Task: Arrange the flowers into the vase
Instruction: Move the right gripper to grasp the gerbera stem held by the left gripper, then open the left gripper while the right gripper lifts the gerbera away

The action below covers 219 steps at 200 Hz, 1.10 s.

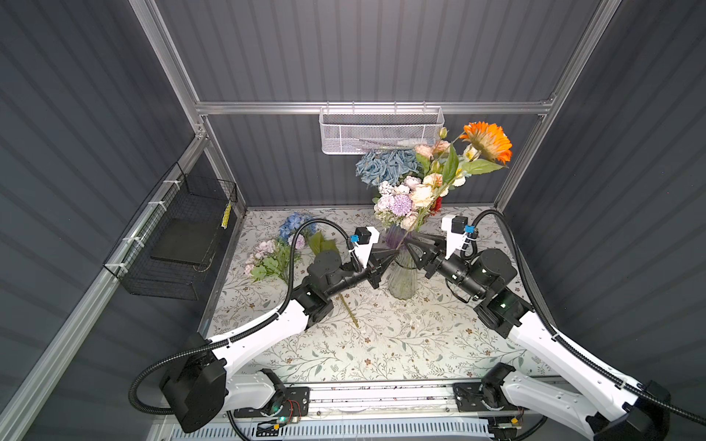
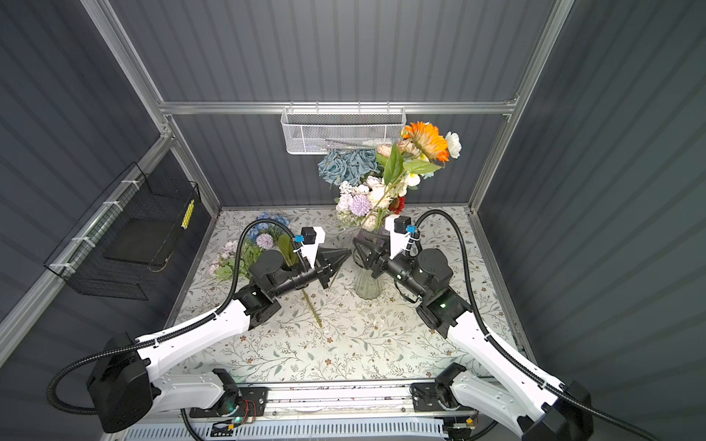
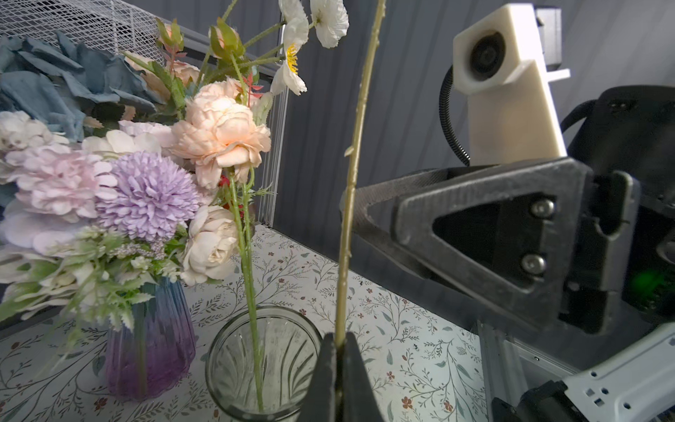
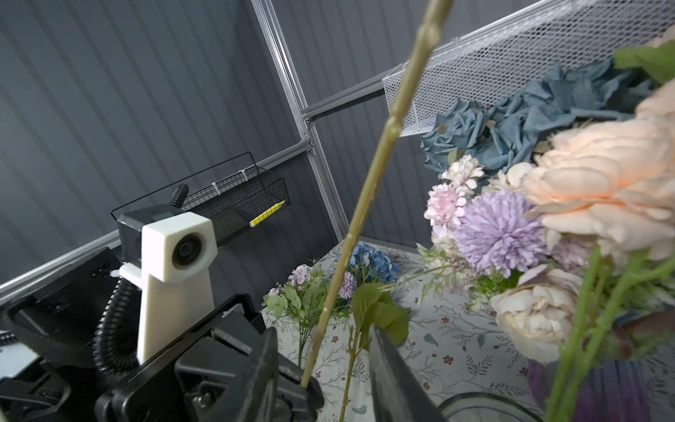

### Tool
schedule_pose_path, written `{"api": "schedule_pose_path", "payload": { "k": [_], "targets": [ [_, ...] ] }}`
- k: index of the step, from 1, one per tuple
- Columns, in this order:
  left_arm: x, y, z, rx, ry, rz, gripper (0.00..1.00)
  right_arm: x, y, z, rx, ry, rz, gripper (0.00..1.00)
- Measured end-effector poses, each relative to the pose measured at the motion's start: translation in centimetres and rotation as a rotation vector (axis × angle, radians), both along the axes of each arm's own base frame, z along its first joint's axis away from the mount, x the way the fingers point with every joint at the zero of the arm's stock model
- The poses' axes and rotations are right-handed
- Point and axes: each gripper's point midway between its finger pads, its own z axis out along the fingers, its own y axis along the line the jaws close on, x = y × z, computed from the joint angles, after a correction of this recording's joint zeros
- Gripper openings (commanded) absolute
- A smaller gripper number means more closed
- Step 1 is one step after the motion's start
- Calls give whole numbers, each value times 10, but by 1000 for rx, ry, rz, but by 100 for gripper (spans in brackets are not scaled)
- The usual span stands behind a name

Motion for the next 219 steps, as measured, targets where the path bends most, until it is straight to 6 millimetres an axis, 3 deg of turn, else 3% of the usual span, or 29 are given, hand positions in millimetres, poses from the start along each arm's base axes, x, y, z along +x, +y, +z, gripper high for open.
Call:
{"api": "schedule_pose_path", "payload": {
  "k": [28,95,121,148,182,211,219],
  "targets": [
    [-3,-3,0,0,0,-10,0,-2,0,6,21,-15,11,19],
    [-10,-8,0,0,0,-29,0,-2,-1,12,53,-23,14,18],
    [-11,-8,0,2,-3,-31,0,-2,-2,13,63,-19,15,28],
    [-13,-10,0,4,-7,-32,0,0,-1,12,66,-12,15,31],
    [-17,-12,0,8,-17,-42,0,4,1,6,63,10,12,21],
    [-18,-13,-1,10,-20,-43,0,3,1,7,69,10,22,0],
    [-17,-13,-1,13,-19,-42,1,2,2,8,77,17,30,0]
  ]
}}
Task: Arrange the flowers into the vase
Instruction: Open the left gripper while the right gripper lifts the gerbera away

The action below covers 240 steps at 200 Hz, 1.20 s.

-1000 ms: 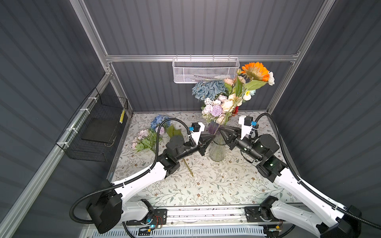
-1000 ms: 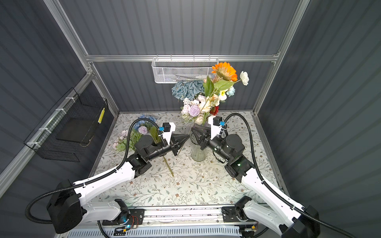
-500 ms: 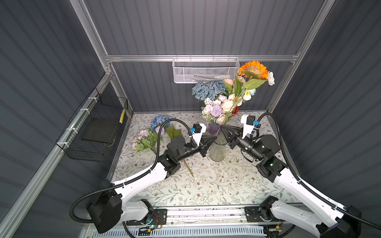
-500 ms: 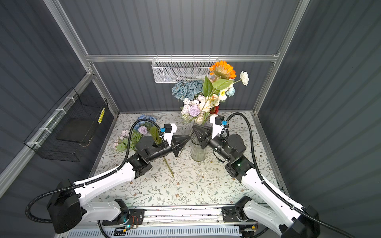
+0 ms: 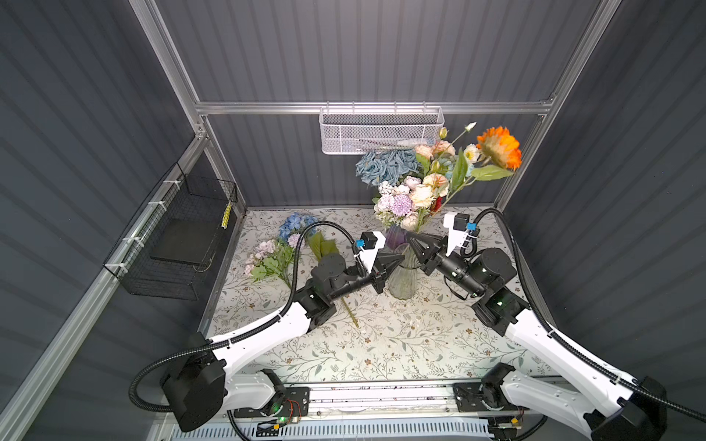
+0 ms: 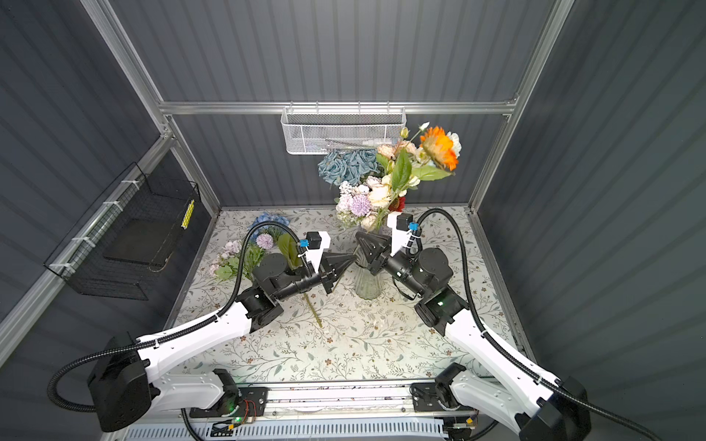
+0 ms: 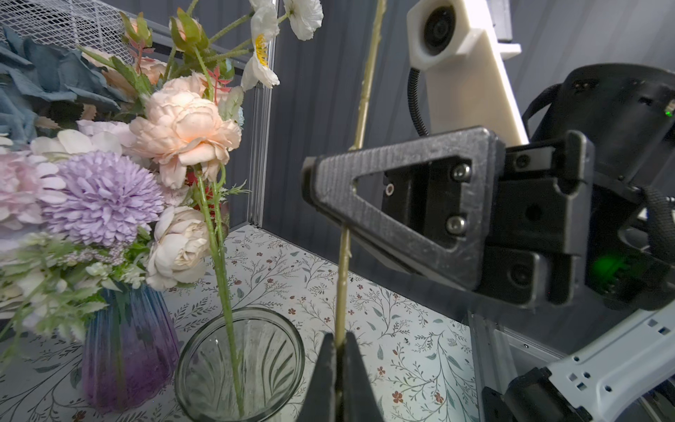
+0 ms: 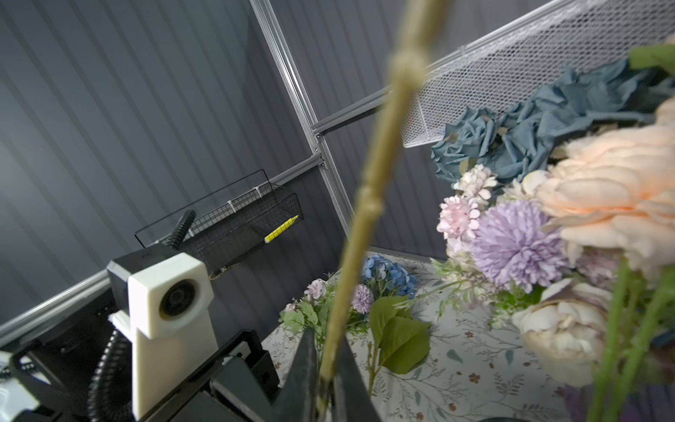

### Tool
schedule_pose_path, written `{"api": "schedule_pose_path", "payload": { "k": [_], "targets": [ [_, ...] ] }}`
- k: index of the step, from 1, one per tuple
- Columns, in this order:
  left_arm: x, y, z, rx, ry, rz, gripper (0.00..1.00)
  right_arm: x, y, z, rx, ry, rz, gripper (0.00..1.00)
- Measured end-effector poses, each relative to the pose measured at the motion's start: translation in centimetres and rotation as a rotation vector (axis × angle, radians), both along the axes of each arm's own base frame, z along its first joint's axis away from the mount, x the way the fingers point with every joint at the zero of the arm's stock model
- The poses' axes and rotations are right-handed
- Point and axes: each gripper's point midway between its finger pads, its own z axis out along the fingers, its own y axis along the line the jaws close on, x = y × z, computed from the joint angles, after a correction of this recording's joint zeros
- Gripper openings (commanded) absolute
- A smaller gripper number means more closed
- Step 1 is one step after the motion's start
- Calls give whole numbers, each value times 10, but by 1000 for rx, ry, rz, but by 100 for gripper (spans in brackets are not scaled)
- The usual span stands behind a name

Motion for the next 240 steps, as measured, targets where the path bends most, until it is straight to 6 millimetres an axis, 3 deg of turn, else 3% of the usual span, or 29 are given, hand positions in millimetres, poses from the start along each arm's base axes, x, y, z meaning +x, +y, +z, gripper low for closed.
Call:
{"api": "schedule_pose_path", "payload": {
  "k": [8,12,28,41,90,115,140,185,214,240],
  "targets": [
    [0,0,0,0,-1,1,12,0,0,0,-4,-5,0,0],
    [0,0,0,0,-1,4,22,0,0,0,-4,-7,1,0],
    [2,1,1,-4,2,17,80,0,0,0,-5,-9,0,0],
    [6,3,1,-10,9,42,99,1,-2,0,-10,-7,-7,0],
    [29,21,-5,-38,78,153,100,3,-9,-6,-73,-21,-60,0],
    [63,55,-17,-87,171,254,100,7,-14,0,-138,-42,-104,0],
    [92,92,-42,-121,278,387,100,10,-23,23,-182,-112,-172,0],
    [114,133,-72,-157,426,580,100,13,-40,52,-253,-220,-290,0],
    [128,164,-95,-184,526,709,100,17,-47,54,-302,-253,-344,0],
    [131,180,-112,-196,591,767,100,26,-49,47,-351,-255,-383,0]
  ]
}}
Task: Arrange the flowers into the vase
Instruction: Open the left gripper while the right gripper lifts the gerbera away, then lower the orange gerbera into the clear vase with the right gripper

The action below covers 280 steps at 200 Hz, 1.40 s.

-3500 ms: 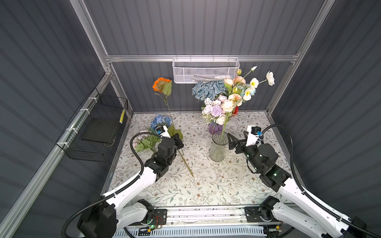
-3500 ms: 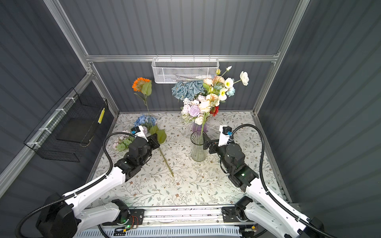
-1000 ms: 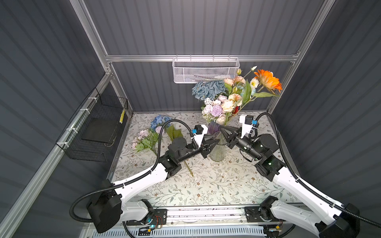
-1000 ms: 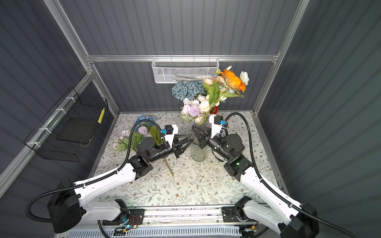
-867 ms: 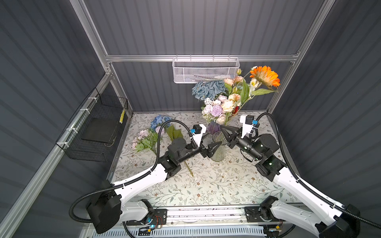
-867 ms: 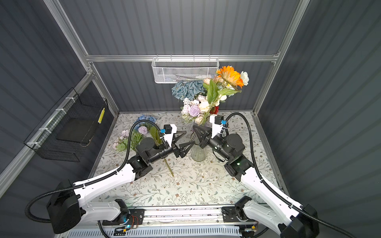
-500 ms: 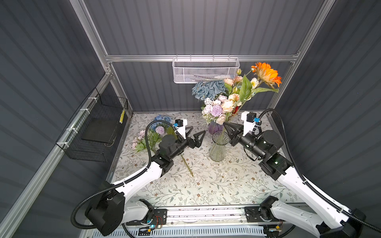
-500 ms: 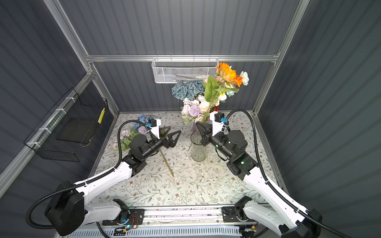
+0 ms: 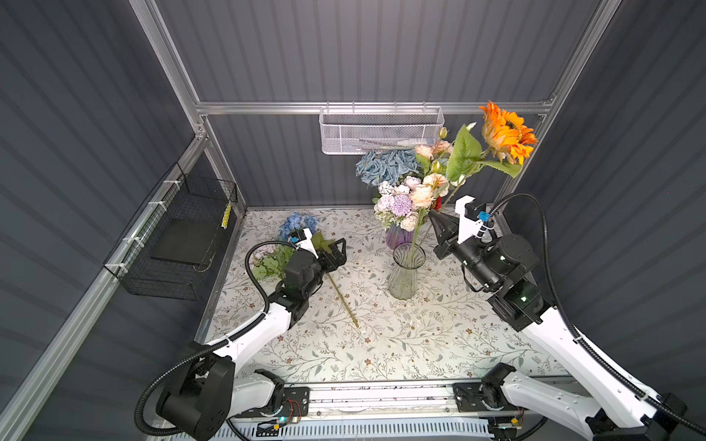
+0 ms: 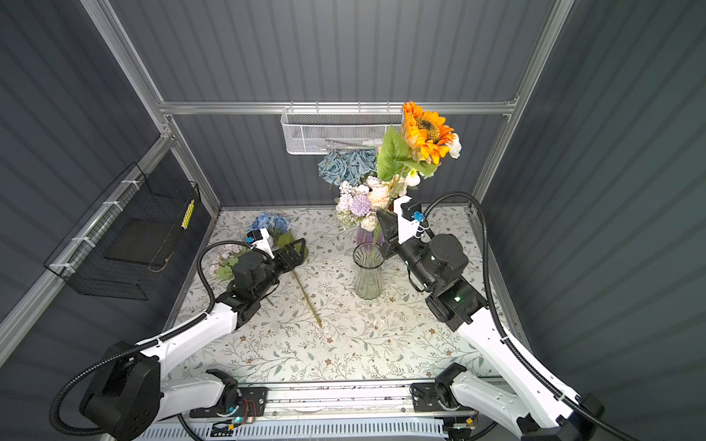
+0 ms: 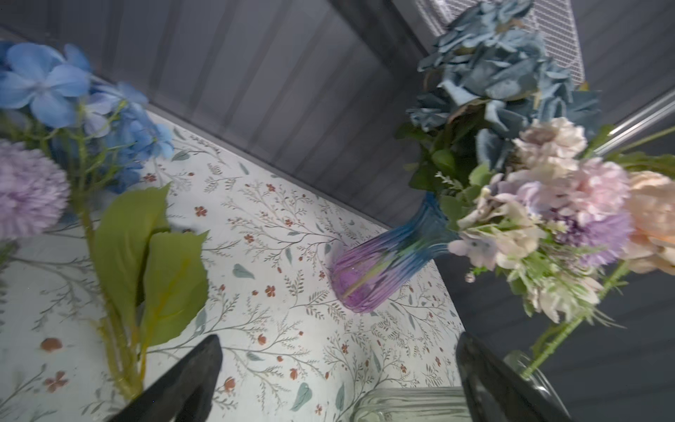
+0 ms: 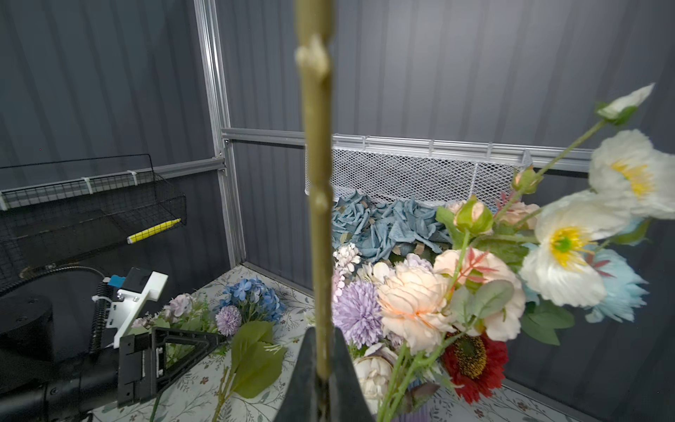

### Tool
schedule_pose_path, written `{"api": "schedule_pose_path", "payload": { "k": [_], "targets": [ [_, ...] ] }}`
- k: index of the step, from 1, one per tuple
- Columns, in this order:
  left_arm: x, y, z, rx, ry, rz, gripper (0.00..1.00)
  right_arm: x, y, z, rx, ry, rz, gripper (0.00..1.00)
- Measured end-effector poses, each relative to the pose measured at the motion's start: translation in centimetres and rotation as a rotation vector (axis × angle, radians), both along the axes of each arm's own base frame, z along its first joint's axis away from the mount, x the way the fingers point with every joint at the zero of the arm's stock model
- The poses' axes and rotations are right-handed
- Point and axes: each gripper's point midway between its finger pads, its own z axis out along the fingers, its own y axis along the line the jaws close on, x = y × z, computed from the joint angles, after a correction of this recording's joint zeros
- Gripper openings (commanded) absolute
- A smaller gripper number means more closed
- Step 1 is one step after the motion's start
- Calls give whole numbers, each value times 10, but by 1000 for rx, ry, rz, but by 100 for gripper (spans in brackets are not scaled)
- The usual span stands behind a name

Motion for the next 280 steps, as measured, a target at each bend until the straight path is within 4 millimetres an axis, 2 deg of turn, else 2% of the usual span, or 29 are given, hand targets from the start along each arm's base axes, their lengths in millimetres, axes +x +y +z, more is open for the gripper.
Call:
{"api": "schedule_pose_path", "payload": {
  "k": [22,43,100,128,152,206,220,236,280],
  "targets": [
    [0,0,-3,-11,16,4,100,10,2,-15,-36,17,-25,0],
    [0,-1,-4,-17,24,0,100,21,7,-40,-75,52,-37,0],
    [-1,-4,-9,-15,36,-20,100,57,26,-134,-192,234,-55,0],
    [-1,-5,-9,-15,37,-24,100,60,28,-173,-209,325,-56,0],
    [-1,-5,-9,-15,37,-24,100,56,26,-195,-203,382,-59,0],
    [-1,-5,-9,-15,36,-24,100,54,24,-194,-154,389,-63,15],
    [-1,-5,-9,-15,37,-24,100,54,24,-194,-149,392,-63,27],
    [-1,-5,-9,-15,36,-24,100,54,24,-194,-152,393,-64,33],
    [-3,-3,-7,-11,35,-20,100,51,21,-194,-153,405,-67,44]
  ]
}}
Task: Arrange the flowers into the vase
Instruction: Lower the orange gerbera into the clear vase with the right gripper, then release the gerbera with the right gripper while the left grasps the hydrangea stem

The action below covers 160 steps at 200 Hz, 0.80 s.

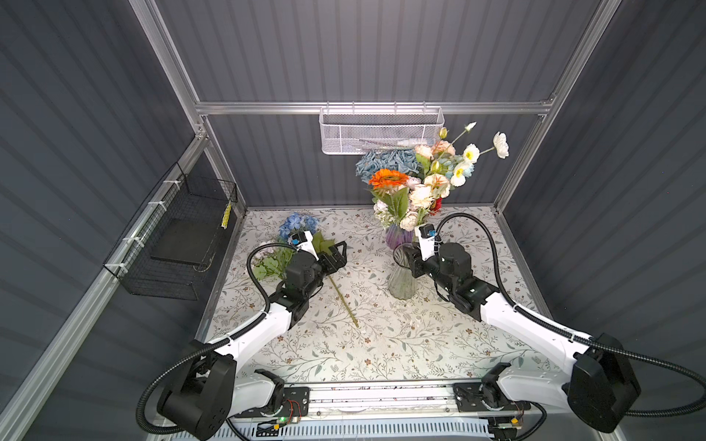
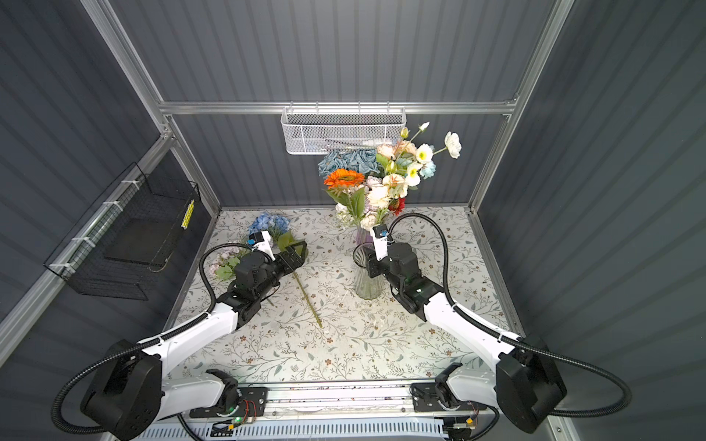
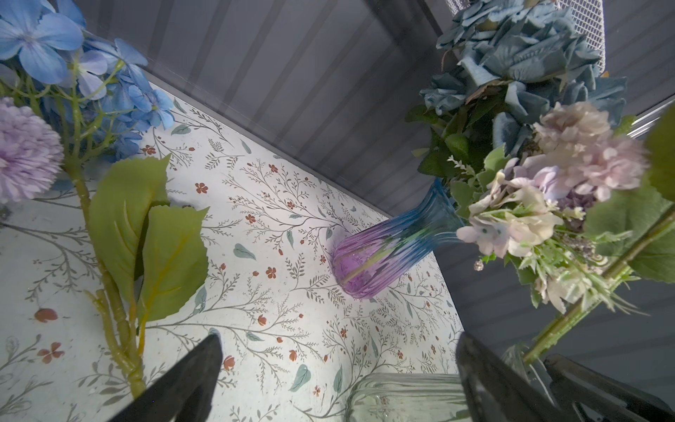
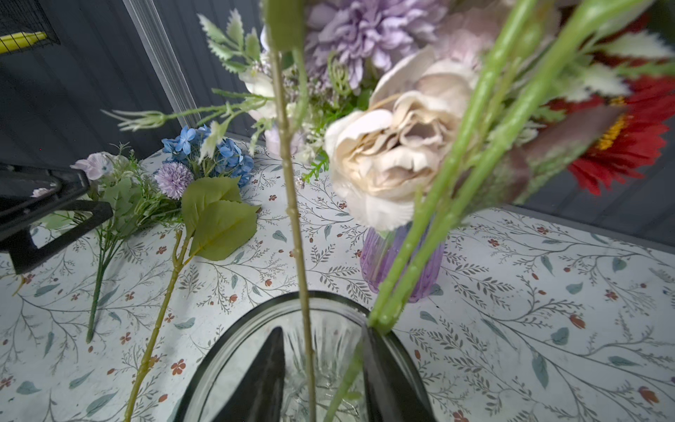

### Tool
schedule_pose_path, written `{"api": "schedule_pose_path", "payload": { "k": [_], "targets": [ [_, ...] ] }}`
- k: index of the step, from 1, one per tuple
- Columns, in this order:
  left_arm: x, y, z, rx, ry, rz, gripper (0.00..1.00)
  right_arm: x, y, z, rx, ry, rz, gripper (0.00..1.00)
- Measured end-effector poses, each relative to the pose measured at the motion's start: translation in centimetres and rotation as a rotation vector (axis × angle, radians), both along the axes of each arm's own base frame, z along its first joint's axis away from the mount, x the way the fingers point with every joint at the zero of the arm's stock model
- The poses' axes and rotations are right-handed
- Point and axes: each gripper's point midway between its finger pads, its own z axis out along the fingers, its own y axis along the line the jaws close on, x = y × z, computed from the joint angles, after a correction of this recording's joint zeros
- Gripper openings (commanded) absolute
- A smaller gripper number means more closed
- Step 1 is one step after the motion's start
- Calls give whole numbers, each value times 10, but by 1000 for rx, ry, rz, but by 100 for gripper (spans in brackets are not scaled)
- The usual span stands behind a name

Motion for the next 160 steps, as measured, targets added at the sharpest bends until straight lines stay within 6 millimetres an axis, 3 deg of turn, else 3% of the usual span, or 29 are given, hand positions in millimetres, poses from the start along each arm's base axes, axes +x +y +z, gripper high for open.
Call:
{"api": "schedule_pose_path", "payload": {
  "k": [44,74,114,139,160],
  "targets": [
    [-4,9,-8,42,37,32,100,-11,-8,12,7,-4,-1,58],
    [-10,22,-34,115,136,79,100,-26,-17,44,67,-60,-3,71],
    [-19,33,-69,204,269,106,100,-42,-27,75,144,-122,-10,98],
    [-21,34,-89,236,332,105,97,-43,-29,75,157,-121,-15,99],
    [-20,32,-105,246,372,104,86,-43,-29,73,158,-114,-16,99]
  ]
}}
